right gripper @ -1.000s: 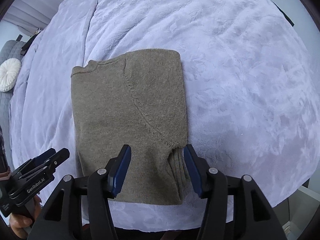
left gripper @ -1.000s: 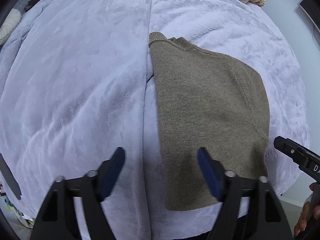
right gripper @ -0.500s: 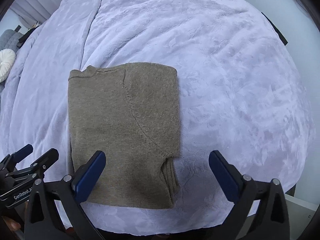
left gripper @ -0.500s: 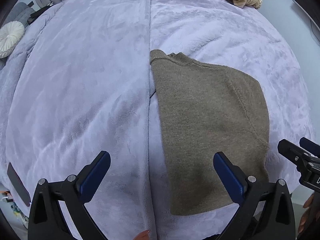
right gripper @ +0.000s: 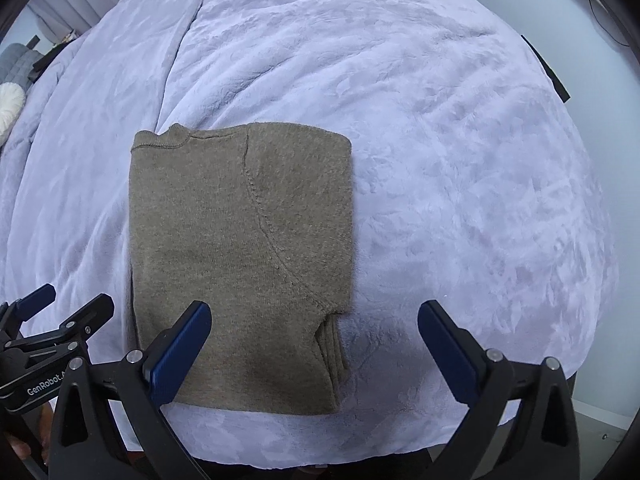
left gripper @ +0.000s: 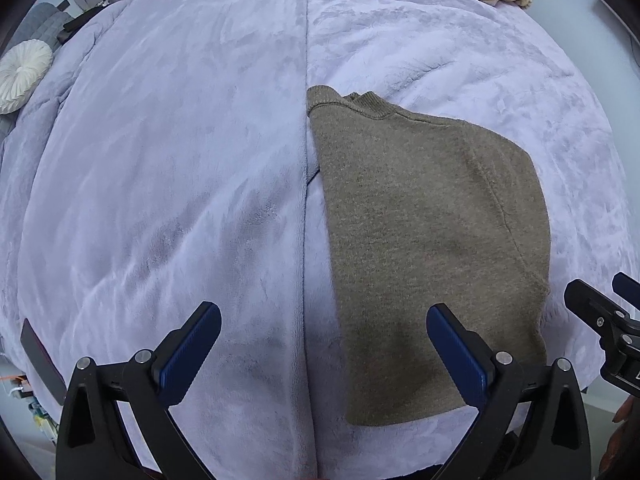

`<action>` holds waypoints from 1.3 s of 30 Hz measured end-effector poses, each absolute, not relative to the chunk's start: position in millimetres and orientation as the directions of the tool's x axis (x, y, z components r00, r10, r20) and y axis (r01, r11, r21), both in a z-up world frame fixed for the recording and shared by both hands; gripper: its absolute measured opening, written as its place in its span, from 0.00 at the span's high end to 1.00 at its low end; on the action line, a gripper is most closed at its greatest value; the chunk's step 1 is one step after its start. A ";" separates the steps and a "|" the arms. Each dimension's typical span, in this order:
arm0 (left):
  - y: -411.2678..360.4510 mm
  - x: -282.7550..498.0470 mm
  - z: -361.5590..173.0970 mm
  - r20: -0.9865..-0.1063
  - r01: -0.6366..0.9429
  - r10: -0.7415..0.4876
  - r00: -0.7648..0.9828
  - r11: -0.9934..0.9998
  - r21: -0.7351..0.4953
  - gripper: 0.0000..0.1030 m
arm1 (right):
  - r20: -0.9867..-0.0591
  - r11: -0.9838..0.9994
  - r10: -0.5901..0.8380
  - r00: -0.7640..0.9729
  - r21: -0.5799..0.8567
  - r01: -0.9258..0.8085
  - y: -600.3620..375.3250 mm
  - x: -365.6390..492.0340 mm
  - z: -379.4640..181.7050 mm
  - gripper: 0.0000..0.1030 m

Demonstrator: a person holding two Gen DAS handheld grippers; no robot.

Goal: Fold small clothes

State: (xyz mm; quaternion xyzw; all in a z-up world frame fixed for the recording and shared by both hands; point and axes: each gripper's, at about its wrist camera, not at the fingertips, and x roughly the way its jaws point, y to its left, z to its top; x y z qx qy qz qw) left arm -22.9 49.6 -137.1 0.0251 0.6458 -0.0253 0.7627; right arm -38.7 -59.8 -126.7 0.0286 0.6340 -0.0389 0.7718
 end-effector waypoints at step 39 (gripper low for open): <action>53.9 -14.9 -146.0 -0.991 0.086 0.008 0.133 0.996 0.019 0.00 | -0.985 0.994 -0.034 0.167 -0.016 0.109 -60.7 -27.5 -134.4 0.00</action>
